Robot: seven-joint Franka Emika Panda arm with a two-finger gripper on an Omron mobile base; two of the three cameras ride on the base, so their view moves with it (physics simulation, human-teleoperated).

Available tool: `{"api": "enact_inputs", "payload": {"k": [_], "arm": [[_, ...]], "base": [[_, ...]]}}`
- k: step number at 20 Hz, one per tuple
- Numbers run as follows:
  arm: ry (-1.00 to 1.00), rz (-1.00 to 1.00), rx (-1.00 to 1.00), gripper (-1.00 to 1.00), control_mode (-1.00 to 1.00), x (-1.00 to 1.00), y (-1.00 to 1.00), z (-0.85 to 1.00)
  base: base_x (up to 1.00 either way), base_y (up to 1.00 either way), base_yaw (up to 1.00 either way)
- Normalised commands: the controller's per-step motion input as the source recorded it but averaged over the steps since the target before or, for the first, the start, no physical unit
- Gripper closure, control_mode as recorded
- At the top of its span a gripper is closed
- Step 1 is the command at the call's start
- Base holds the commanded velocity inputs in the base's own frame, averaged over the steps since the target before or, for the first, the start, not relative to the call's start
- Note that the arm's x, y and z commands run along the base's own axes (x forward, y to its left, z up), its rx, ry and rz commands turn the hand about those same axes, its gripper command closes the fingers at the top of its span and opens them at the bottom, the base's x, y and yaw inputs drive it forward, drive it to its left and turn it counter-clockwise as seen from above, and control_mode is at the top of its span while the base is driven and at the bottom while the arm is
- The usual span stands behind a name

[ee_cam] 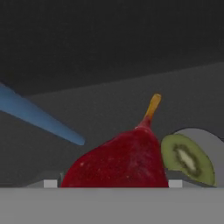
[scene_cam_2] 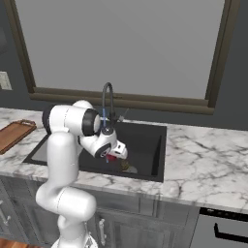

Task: Pick the pear, kiwi from the sink and place them on the cutting board to airdry. Then turn off the sink faucet.

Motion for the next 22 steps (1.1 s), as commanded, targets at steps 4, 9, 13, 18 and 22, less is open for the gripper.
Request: {"api": "enact_inputs", "payload": {"k": [4, 9, 13, 18, 22], "arm": [[-0.09, 0.00, 0.01, 1.00, -1.00, -0.07, -0.40, 0.50], [-0.11, 0.02, 0.00, 1.00, -1.00, -0.04, -0.30, 0.57], [-0.11, 0.04, 0.00, 1.00, -1.00, -0.09, -0.23, 0.56], [-0.14, 0.04, 0.00, 1.00, -1.00, -0.28, -0.17, 0.50], [-0.15, 0.08, 0.00, 1.00, -1.00, -0.44, -0.04, 0.46]], "base": [[0.00, 0.00, 0.00], [0.00, 0.00, 0.00], [0.00, 0.00, 0.00], [0.00, 0.00, 0.00], [0.00, 0.00, 0.00]]}}
